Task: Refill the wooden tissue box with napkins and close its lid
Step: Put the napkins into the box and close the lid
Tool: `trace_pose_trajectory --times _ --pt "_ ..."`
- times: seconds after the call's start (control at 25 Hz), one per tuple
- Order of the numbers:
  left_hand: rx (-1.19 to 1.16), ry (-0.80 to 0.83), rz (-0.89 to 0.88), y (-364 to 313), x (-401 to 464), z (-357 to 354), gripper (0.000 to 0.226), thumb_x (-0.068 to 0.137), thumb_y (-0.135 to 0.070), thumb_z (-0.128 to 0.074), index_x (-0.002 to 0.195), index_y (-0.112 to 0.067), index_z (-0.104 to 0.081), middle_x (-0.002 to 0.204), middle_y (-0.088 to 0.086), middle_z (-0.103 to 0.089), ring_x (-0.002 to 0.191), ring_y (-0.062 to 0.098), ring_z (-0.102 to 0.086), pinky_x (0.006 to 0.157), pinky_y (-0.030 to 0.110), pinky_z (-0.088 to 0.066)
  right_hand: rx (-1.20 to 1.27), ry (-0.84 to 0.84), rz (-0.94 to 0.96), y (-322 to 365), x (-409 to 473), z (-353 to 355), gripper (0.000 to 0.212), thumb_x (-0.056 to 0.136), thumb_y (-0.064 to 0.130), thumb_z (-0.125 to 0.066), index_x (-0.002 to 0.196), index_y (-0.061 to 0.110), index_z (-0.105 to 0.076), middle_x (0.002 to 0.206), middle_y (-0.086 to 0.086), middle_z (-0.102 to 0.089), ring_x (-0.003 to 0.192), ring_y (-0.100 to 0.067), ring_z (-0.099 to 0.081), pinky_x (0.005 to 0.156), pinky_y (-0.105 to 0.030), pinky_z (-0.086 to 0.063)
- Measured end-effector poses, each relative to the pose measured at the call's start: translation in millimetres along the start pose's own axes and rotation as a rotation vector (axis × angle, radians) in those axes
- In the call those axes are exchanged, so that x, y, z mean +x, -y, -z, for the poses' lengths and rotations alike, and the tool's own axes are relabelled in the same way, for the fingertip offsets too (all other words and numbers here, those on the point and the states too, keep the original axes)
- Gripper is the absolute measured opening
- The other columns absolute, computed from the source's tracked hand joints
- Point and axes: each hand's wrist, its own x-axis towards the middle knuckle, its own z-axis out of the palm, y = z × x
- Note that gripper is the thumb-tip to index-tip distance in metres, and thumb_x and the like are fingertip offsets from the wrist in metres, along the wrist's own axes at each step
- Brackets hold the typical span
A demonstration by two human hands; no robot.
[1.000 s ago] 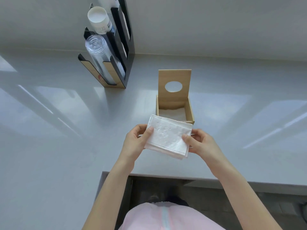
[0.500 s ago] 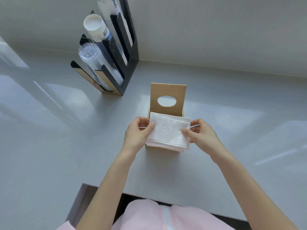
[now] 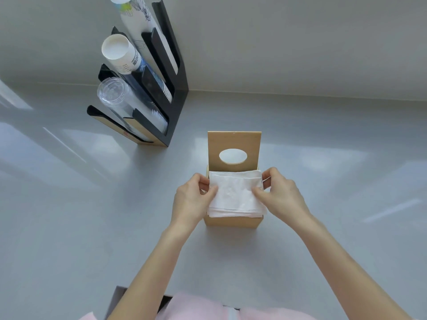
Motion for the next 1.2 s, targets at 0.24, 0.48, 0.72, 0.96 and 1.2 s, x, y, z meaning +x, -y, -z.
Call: trace_pose_trajectory --times 0.24,0.48,0.72,0.96,1.2 --pt "0.417 -0.008 -0.137 -4 6 -10 0.022 0.090 -0.030 -0.046 0.097 -0.013 -0.056 0.098 0.001 -0.067 0.091 0.023 -0.058 0.066 0.032 -0.041 -0.465 -0.055 0.118 16 3 -10 0.011 0.090 0.015 -0.042 0.098 0.008 -0.044 0.095 -0.010 -0.064 0.079 -0.033 -0.049 0.059 -0.031 -0.031" --pt "0.651 0.004 -0.193 -10 9 -15 0.024 0.093 -0.027 -0.040 0.102 -0.009 -0.053 0.101 0.007 -0.063 0.097 0.026 -0.055 0.063 0.032 -0.037 -0.649 -0.045 0.190 19 11 -22 0.017 0.088 0.004 -0.043 0.087 0.011 -0.027 0.072 -0.003 -0.046 0.094 -0.032 -0.061 0.044 -0.025 -0.013" --pt "0.869 0.142 -0.324 -8 15 -24 0.013 0.092 -0.012 -0.044 0.102 -0.008 -0.052 0.105 0.007 -0.065 0.101 0.025 -0.053 0.044 0.025 -0.015 -0.752 0.022 0.229 17 20 -38 0.024 0.083 -0.004 -0.049 0.087 0.008 -0.029 0.106 -0.012 -0.068 0.101 -0.032 -0.062 0.043 -0.026 -0.014" --pt "0.957 0.232 -0.340 -12 17 -24 0.020 0.087 -0.004 -0.050 0.105 -0.007 -0.056 0.105 0.010 -0.066 0.103 0.027 -0.054 0.045 0.025 -0.018 -0.781 0.044 0.242 17 19 -38 0.033 0.086 -0.001 -0.049 0.062 0.010 -0.027 0.107 -0.010 -0.067 0.101 -0.030 -0.061 0.044 -0.026 -0.014" --pt "0.963 0.185 -0.311 -18 16 -13 0.024 0.089 -0.005 -0.044 0.066 -0.011 -0.045 0.065 0.005 -0.041 0.074 0.027 -0.043 0.043 0.026 -0.015 -0.640 -0.019 0.269 26 8 -7 0.013 0.093 0.016 -0.039 0.088 0.005 -0.042 0.099 -0.013 -0.059 0.091 -0.036 -0.054 0.063 -0.034 -0.031"
